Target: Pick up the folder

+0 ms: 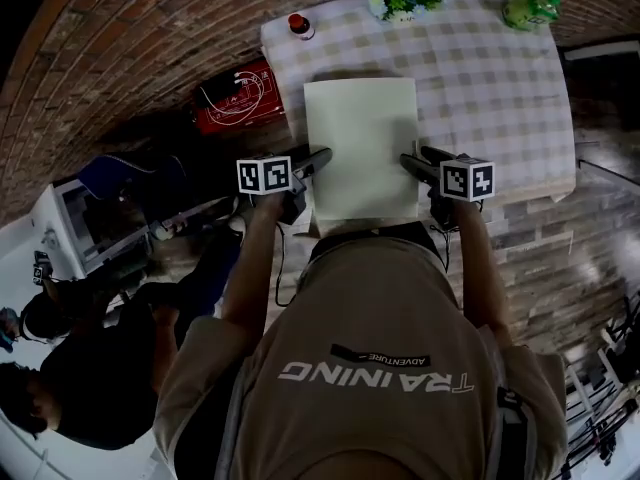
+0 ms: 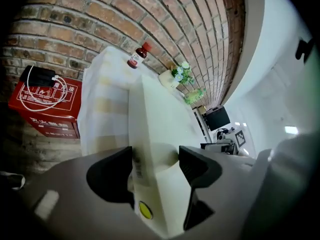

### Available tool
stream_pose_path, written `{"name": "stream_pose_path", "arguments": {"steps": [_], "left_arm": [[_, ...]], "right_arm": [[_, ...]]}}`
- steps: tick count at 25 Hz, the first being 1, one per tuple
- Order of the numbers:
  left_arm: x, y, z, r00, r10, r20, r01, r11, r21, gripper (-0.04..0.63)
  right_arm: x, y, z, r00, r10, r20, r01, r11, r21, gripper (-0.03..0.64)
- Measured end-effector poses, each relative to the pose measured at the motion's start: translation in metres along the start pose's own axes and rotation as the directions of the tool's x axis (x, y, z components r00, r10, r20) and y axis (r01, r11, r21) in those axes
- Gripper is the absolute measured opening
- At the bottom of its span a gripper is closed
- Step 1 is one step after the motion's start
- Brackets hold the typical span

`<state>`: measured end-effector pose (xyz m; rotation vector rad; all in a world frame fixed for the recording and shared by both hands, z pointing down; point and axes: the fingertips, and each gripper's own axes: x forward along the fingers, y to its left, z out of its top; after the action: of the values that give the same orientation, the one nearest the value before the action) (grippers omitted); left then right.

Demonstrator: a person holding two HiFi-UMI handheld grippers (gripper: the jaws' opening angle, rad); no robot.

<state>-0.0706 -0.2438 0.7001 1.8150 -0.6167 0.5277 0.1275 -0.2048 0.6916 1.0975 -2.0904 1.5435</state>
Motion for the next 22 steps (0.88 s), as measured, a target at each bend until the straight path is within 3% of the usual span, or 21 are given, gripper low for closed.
{"name": "stream_pose_path", "arguments": {"steps": [7,15,22], "left_arm": [[0.007,0.002,-0.002,0.998,-0.062,-0.028,0.060,0.996,-0.065,0.288],[0.015,0.007,-0.004,0.985,-0.144,-0.091,0.130,0.982,-0.140,0.311],[0.021,0.006,-0.003,0.993,-0.061,-0.102,0.050,0.993,-0.109,0.322]], "right_arm": [[0.019,-0.002,-0.014,0.995,0.046,-0.091,-0.043,0.999,0.029,0.278],[0.026,-0.005,-0.014,0.991,0.088,-0.103,-0.082,0.995,0.062,0.295],[0.029,-0.006,-0.012,0.990,0.073,-0.117,-0.068,0.997,0.045,0.295]]}}
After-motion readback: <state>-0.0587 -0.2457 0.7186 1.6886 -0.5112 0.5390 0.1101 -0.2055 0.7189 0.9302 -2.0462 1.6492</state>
